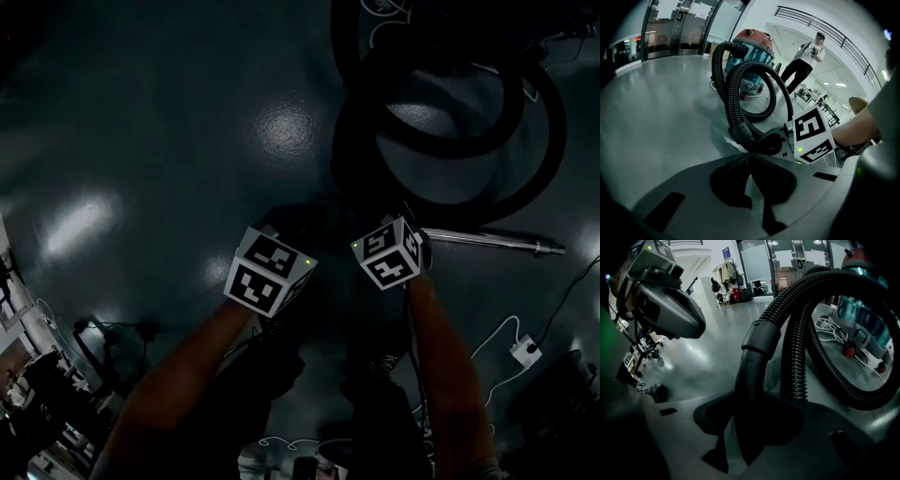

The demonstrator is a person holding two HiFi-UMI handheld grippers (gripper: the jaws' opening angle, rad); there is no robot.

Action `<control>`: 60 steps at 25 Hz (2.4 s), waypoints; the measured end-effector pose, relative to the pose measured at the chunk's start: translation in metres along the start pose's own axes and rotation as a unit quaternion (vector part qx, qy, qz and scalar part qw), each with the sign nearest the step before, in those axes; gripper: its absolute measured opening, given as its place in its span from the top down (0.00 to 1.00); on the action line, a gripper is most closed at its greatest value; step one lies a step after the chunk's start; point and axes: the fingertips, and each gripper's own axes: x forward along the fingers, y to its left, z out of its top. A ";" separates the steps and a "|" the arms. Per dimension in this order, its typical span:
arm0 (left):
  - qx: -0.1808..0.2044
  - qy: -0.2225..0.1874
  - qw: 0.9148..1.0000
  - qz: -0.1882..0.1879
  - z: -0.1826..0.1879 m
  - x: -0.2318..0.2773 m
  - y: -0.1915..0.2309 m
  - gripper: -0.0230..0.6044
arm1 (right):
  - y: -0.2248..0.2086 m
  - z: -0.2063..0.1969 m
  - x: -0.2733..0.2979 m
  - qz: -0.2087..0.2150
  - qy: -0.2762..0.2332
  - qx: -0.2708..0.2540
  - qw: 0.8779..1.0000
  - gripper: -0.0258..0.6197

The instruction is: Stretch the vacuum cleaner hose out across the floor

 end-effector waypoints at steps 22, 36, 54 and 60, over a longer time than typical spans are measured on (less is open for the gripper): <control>0.035 -0.012 0.999 -0.037 0.047 -0.130 -0.106 0.97 | 0.042 0.103 -0.257 0.070 -0.091 0.028 0.993 0.71; 0.103 -0.064 0.992 -0.021 0.133 -0.269 -0.255 0.97 | 0.060 0.189 -0.504 0.064 -0.214 0.159 0.962 0.71; 0.189 -0.106 0.974 0.071 0.218 -0.465 -0.334 0.73 | 0.132 0.290 -0.713 0.154 -0.366 0.322 0.860 0.70; 0.202 -0.148 0.968 0.016 0.244 -0.499 -0.343 0.56 | 0.166 0.331 -0.748 0.106 -0.384 0.318 0.860 0.70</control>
